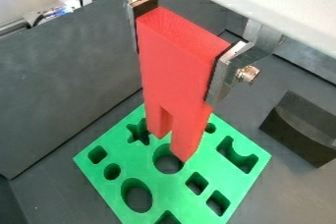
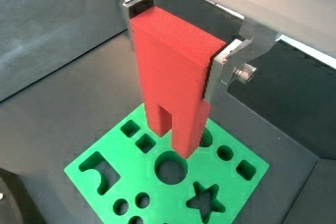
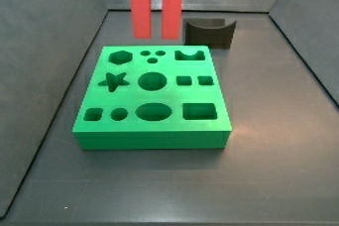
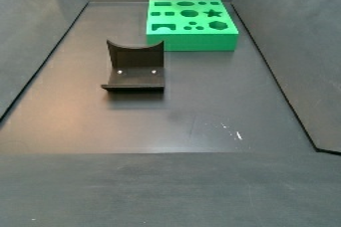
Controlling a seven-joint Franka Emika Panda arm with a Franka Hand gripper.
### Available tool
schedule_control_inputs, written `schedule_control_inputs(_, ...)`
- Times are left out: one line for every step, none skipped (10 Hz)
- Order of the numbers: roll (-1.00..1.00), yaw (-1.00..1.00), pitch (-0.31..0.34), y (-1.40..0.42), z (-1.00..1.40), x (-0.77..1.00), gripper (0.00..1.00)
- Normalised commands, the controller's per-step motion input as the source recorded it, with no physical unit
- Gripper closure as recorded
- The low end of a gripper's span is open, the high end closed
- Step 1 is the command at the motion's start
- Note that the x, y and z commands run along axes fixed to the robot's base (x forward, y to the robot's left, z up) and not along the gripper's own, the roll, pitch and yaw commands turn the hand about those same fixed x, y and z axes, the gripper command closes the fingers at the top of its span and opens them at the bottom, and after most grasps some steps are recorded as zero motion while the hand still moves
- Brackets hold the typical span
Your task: Insert the double-square object.
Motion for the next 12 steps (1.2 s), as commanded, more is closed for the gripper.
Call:
schedule_control_inputs(0.00,0.00,0.000,0.22,-0.71,1.00,1.00)
schedule_control_inputs(0.00,0.00,0.000,0.24,-0.64,1.00,1.00)
schedule_control_inputs(0.04,0.00,0.000,0.09,-0.68,1.00,1.00)
schedule_control_inputs(0.15,0.00,0.000,-0.02,-0.74,0.80,1.00)
schedule_control_inputs(0.13,0.00,0.000,-0.07,-0.67,0.48,1.00)
schedule_control_inputs(0.16,0.00,-0.004,-0.11,-0.59,0.30,1.00)
schedule_control_inputs(0.17,0.00,0.000,-0.07,-0.44,0.16,1.00)
schedule_control_inputs(0.14,0.00,0.014,-0.02,-0.30,0.15,1.00)
schedule_control_inputs(0.11,0.00,0.020,-0.01,-0.25,0.17,1.00)
schedule_control_inputs(0.11,0.00,0.010,-0.02,-0.30,0.25,1.00)
schedule_control_inputs(0.11,0.00,0.000,-0.06,-0.33,0.25,1.00)
schedule_control_inputs(0.12,0.00,0.000,-0.07,-0.37,0.32,1.00)
